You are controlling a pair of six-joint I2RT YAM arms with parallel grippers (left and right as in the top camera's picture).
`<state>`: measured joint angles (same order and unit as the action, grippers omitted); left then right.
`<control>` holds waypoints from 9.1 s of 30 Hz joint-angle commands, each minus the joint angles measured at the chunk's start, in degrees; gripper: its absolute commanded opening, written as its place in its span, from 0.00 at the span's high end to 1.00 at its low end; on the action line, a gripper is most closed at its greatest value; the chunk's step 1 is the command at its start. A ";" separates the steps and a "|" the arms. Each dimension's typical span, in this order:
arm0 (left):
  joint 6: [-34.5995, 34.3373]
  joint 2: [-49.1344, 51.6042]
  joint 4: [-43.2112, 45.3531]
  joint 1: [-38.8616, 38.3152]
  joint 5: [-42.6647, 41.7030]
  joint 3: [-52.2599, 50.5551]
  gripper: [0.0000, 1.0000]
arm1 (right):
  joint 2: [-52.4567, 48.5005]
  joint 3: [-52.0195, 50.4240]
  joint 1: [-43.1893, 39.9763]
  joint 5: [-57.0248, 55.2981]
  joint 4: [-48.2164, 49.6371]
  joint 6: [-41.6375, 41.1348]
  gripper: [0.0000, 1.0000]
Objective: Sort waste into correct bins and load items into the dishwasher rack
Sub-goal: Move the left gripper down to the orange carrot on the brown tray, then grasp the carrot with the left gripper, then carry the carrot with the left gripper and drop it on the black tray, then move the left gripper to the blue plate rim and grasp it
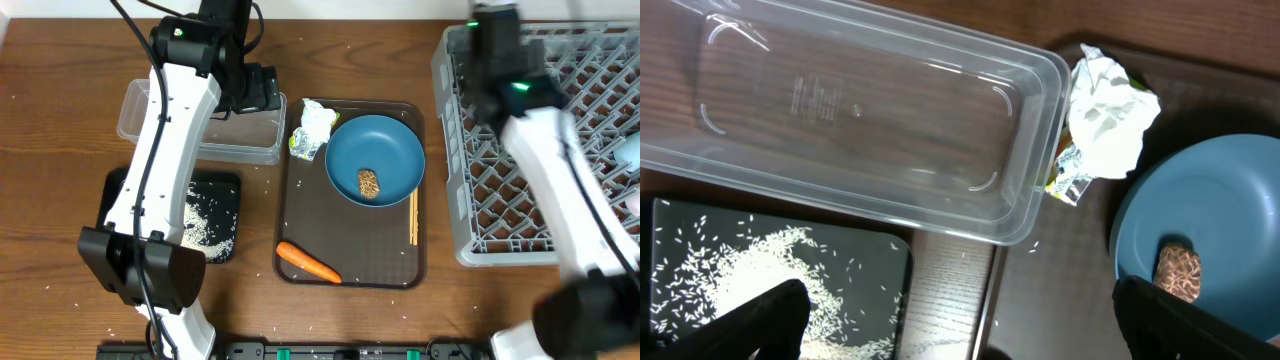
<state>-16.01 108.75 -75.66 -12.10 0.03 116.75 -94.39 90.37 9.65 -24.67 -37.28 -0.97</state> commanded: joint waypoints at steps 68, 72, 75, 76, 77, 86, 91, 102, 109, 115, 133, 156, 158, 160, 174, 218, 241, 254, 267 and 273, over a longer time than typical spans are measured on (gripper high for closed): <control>4.72 -18.18 5.53 -19.78 -5.70 -50.51 0.32 | -5.29 -1.11 1.38 37.99 -16.55 -15.30 0.35; 11.10 -18.18 10.62 -26.10 -5.60 -52.52 0.35 | -5.29 -1.11 -0.28 40.37 -16.48 -15.30 0.34; 15.50 -18.16 15.32 -30.01 -5.62 -55.28 0.36 | -5.29 -1.11 -0.20 40.37 -16.74 -15.30 0.34; 16.52 -18.16 16.09 -30.99 -5.62 -56.00 0.36 | -5.29 -1.11 -0.13 40.37 -16.94 -15.28 0.34; 18.18 -18.16 16.28 -31.80 -5.60 -56.59 0.36 | -5.29 -1.11 -0.09 40.35 -17.25 -15.28 0.34; 33.57 -18.12 17.20 -33.46 -5.57 -57.31 0.38 | -5.29 -1.14 -0.09 40.35 -17.75 -15.26 0.34; 39.65 -18.08 20.04 -33.46 -5.60 -57.79 0.31 | -5.29 -1.14 -0.09 40.35 -17.86 -15.26 0.34; 56.78 -18.08 22.25 -33.40 -5.22 -63.06 0.40 | -5.29 -1.14 -0.09 40.35 -17.97 -15.21 0.34; 58.86 -18.08 28.79 -33.42 -5.42 -67.84 0.41 | -5.29 -1.14 -0.09 40.35 -17.77 -15.21 0.34; 58.88 -18.08 33.18 -33.42 -5.42 -69.83 0.48 | -5.29 -1.14 -0.09 40.35 -17.88 -15.21 0.34; 58.88 -18.08 37.68 -33.09 -0.61 -71.73 0.57 | -5.29 -1.14 -0.09 40.35 -18.23 -15.21 0.34; 50.36 -19.93 36.44 -32.54 7.08 -67.12 0.72 | -5.29 -1.14 -0.09 40.41 -18.93 -15.28 0.34; 48.65 -21.09 34.88 -32.54 7.08 -66.10 0.73 | -5.29 -1.14 -0.09 40.39 -18.91 -15.28 0.34; 47.08 -22.56 33.46 -32.54 7.08 -65.24 0.73 | -5.29 -1.14 -0.09 40.39 -18.88 -15.28 0.34; 34.49 -36.26 29.88 -14.82 6.19 -64.17 0.77 | -5.29 -1.14 -0.09 41.24 -18.88 -15.28 0.33; 27.45 -35.58 39.60 4.79 2.54 -74.97 0.40 | -5.29 -1.14 -0.09 41.24 -19.30 -15.28 0.29; 20.65 -39.85 45.59 1.84 -34.01 -66.40 0.15 | -5.31 -1.14 0.15 40.50 -19.26 -14.80 0.35; 11.26 -24.85 45.57 -10.34 -27.65 -56.11 0.34 | -5.51 -1.18 -0.66 33.83 -21.62 -22.73 0.34; 28.26 -13.60 48.61 -30.34 -14.08 -51.08 0.33 | -5.51 -1.18 -7.48 34.62 -18.73 -28.79 0.30; 34.42 -9.20 51.34 -34.62 -12.44 -51.08 0.33 | -5.51 -1.18 -9.60 35.26 -20.31 -28.74 0.30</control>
<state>13.74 98.24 -25.47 -45.47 -15.42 64.60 -101.19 88.95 0.82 9.50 -57.25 -28.56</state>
